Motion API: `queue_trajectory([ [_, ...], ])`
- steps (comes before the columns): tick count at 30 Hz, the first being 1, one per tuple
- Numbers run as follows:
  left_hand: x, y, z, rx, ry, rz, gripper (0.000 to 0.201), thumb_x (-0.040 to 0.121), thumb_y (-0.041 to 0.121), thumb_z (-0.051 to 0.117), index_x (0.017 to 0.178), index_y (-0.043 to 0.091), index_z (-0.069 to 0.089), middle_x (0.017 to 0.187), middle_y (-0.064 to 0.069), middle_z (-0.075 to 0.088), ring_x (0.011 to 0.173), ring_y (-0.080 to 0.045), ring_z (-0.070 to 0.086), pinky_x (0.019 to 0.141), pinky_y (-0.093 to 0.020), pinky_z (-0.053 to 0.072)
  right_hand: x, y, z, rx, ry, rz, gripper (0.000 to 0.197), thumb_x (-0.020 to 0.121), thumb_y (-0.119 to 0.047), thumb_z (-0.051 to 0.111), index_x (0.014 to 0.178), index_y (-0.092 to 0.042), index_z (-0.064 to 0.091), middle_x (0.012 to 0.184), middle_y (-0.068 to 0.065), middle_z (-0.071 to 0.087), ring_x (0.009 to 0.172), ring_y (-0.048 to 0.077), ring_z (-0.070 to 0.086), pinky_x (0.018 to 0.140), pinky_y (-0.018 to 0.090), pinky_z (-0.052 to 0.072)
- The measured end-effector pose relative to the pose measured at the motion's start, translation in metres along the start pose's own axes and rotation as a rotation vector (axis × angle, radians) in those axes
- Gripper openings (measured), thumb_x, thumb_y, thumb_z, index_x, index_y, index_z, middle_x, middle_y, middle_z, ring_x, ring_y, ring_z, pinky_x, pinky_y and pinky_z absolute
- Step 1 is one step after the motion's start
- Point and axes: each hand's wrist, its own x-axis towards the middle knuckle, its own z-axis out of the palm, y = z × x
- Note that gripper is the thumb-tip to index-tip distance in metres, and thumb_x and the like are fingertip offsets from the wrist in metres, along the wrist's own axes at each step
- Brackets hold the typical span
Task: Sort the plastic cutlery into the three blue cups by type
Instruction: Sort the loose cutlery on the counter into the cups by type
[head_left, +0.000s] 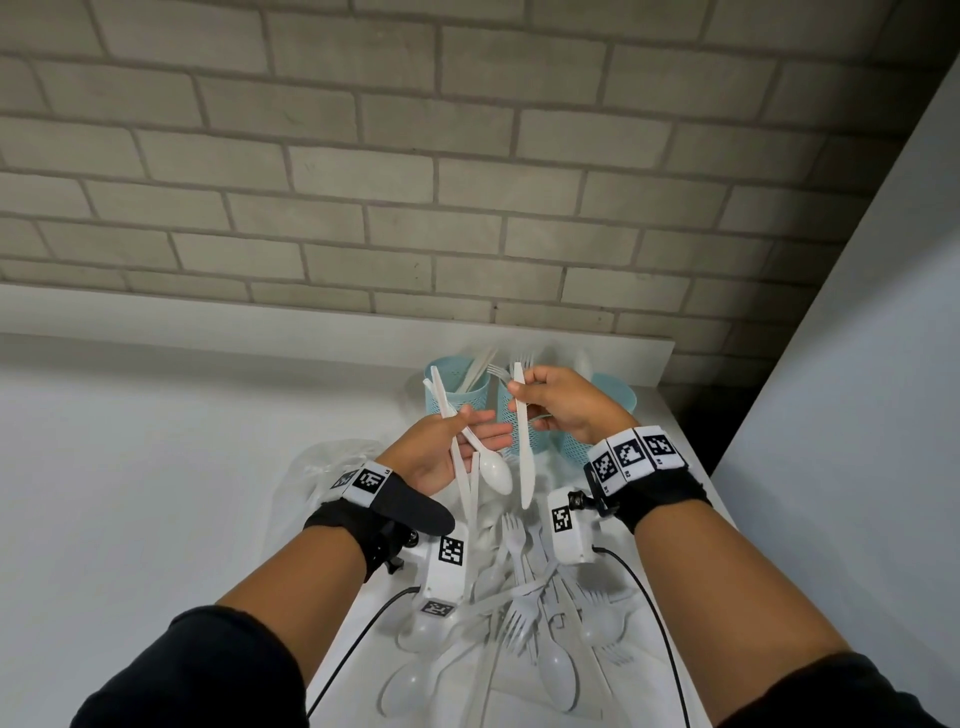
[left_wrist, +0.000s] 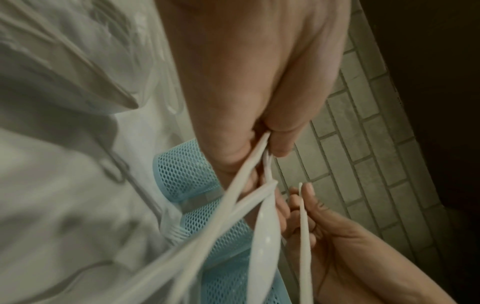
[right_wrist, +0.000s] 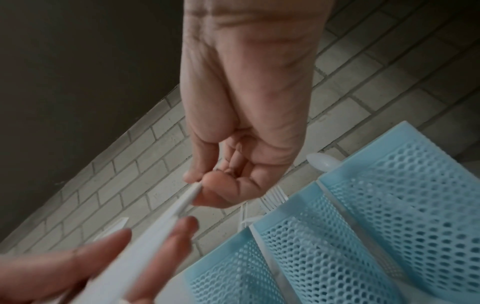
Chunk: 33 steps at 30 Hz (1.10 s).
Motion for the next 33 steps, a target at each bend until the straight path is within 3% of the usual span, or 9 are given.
queue_trajectory([
  [4, 0.000, -0.001, 0.001, 0.030, -0.033, -0.021, 0.036, 0.102, 0.024, 0.031, 0.119, 0.001, 0.053, 0.110, -0.015, 0.067, 0.098, -0.025, 0.066, 0.092, -0.034, 0.049, -0.001, -0.003, 0.007, 0.037, -0.007, -0.074, 0.006, 0.089, -0.013, 0.061, 0.085, -0.011, 0.057, 0.073, 0.001, 0.060, 0.062, 0.009, 0.056, 0.054, 0.014, 0.052],
  [9, -0.001, -0.002, 0.005, 0.083, -0.077, -0.028, 0.033, 0.102, 0.021, 0.031, 0.106, 0.005, 0.059, 0.098, -0.012, 0.069, 0.083, -0.019, 0.071, 0.080, -0.029, 0.056, 0.000, -0.007, 0.018, -0.099, -0.028, -0.206, 0.014, 0.086, -0.012, 0.064, 0.076, -0.020, 0.059, 0.070, -0.008, 0.060, 0.055, -0.008, 0.056, 0.054, 0.007, 0.041],
  [12, -0.002, -0.004, 0.006, 0.095, -0.071, -0.045, 0.031, 0.102, 0.020, 0.032, 0.103, 0.004, 0.058, 0.086, -0.010, 0.065, 0.076, -0.017, 0.071, 0.074, -0.027, 0.058, 0.002, -0.007, 0.022, -0.069, -0.065, -0.197, 0.010, 0.086, -0.012, 0.065, 0.088, -0.020, 0.060, 0.079, -0.006, 0.063, 0.061, -0.004, 0.058, 0.057, 0.013, 0.043],
  [16, -0.002, -0.006, 0.008, 0.107, -0.124, -0.092, 0.031, 0.101, 0.022, 0.033, 0.107, 0.003, 0.056, 0.069, -0.002, 0.061, 0.070, -0.014, 0.068, 0.069, -0.028, 0.058, 0.003, -0.010, 0.025, -0.074, -0.140, -0.173, 0.032, 0.083, -0.012, 0.068, 0.112, -0.021, 0.058, 0.085, -0.007, 0.068, 0.070, 0.002, 0.062, 0.061, 0.018, 0.045],
  [24, -0.004, -0.008, 0.009, 0.084, -0.143, -0.064, 0.024, 0.100, 0.018, 0.035, 0.100, 0.006, 0.055, 0.071, -0.003, 0.057, 0.063, -0.012, 0.064, 0.068, -0.030, 0.055, 0.008, -0.012, 0.023, -0.047, 0.003, -0.234, 0.017, 0.080, -0.007, 0.071, 0.087, -0.017, 0.060, 0.072, -0.004, 0.064, 0.050, -0.004, 0.057, 0.045, 0.012, 0.042],
  [29, -0.003, -0.012, 0.000, 0.163, -0.106, -0.049, 0.018, 0.099, 0.012, 0.039, 0.105, 0.009, 0.056, 0.077, 0.000, 0.056, 0.063, -0.008, 0.063, 0.073, -0.032, 0.055, 0.011, -0.012, -0.001, 0.165, 0.188, -0.196, 0.018, 0.080, -0.003, 0.070, 0.083, -0.017, 0.058, 0.078, 0.000, 0.065, 0.065, 0.008, 0.065, 0.053, 0.016, 0.052],
  [33, 0.002, -0.012, 0.000, 0.232, -0.018, -0.002, 0.018, 0.099, 0.010, 0.043, 0.113, 0.005, 0.054, 0.077, -0.001, 0.053, 0.056, -0.007, 0.052, 0.068, -0.027, 0.053, 0.011, -0.004, -0.015, 0.086, 0.195, -0.169, 0.019, 0.079, -0.002, 0.070, 0.082, -0.015, 0.056, 0.078, 0.004, 0.064, 0.068, 0.014, 0.064, 0.052, 0.015, 0.053],
])
